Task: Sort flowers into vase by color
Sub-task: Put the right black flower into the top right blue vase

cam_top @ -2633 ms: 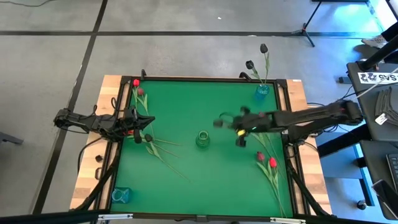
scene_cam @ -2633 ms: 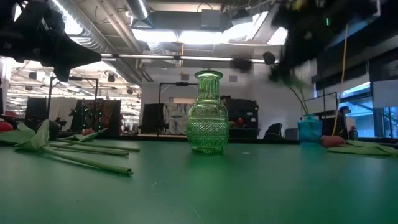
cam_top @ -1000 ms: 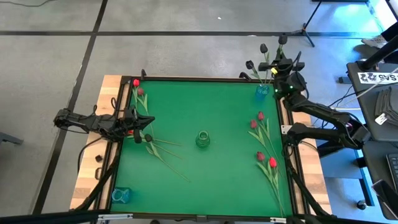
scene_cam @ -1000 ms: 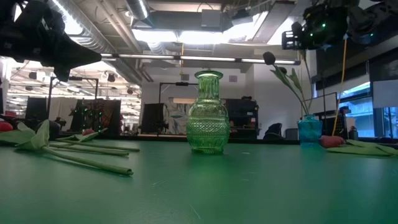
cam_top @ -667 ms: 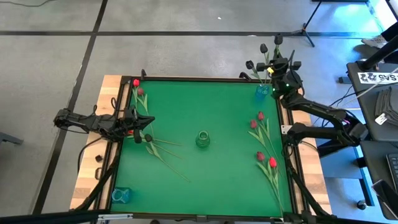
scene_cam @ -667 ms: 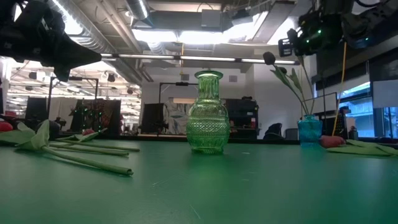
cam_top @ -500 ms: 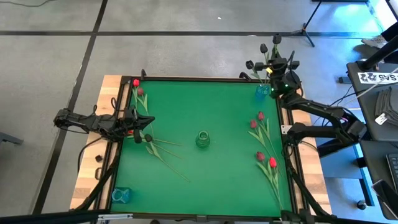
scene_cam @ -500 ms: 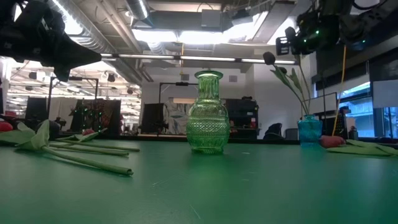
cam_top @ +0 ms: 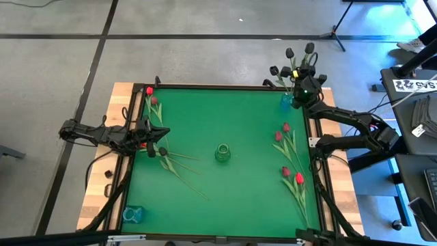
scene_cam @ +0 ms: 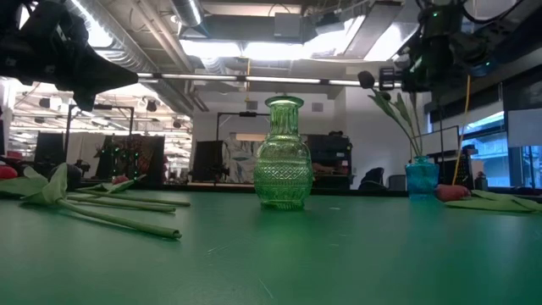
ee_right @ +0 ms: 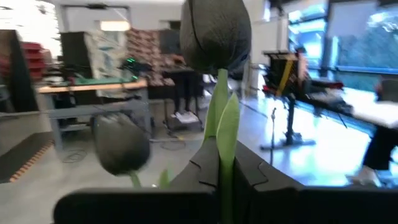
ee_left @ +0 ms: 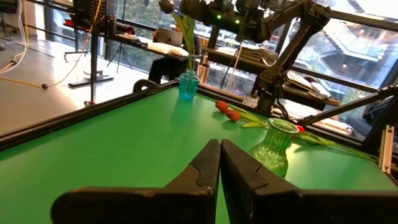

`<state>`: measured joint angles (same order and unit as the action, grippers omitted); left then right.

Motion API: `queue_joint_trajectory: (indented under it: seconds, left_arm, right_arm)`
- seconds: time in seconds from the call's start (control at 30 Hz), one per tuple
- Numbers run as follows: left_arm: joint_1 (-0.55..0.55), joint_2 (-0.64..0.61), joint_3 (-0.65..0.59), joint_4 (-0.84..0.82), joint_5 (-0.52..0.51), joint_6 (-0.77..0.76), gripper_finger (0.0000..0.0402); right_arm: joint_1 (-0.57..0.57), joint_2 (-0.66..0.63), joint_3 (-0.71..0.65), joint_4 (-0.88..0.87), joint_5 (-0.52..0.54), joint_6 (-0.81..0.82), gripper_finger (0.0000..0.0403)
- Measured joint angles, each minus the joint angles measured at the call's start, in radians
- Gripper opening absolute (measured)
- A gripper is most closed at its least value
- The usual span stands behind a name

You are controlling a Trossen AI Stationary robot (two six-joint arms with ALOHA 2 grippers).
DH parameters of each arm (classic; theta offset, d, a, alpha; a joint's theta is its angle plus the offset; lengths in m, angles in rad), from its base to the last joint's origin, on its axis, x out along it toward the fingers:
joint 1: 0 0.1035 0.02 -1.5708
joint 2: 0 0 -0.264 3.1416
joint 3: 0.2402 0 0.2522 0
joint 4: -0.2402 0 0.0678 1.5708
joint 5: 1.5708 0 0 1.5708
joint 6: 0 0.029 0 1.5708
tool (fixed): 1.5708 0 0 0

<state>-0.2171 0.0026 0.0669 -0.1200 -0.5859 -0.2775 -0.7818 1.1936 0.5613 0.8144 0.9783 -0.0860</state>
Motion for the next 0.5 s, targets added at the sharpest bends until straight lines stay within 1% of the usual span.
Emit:
queue_joint_trajectory:
  seconds: [0.07, 0.27, 0.43, 0.5]
  left_arm:
    - [0.0, 0.0, 0.0, 0.0, 0.0, 0.0, 0.0011]
    - [0.0, 0.0, 0.0, 0.0, 0.0, 0.0, 0.0011]
    - [0.0, 0.0, 0.0, 0.0, 0.0, 0.0, 0.0011]
    - [0.0, 0.0, 0.0, 0.0, 0.0, 0.0, 0.0011]
  right_arm:
    - [0.0, 0.003, 0.0, -0.057, 0.025, 0.048, 0.0018]
    - [0.0, 0.003, 0.0, -0.249, 0.024, 0.222, 0.0058]
    - [0.003, -0.001, 0.0, -0.314, 0.02, 0.267, 0.0107]
    - [0.003, -0.021, 0.0, -0.34, -0.016, 0.277, 0.0128]
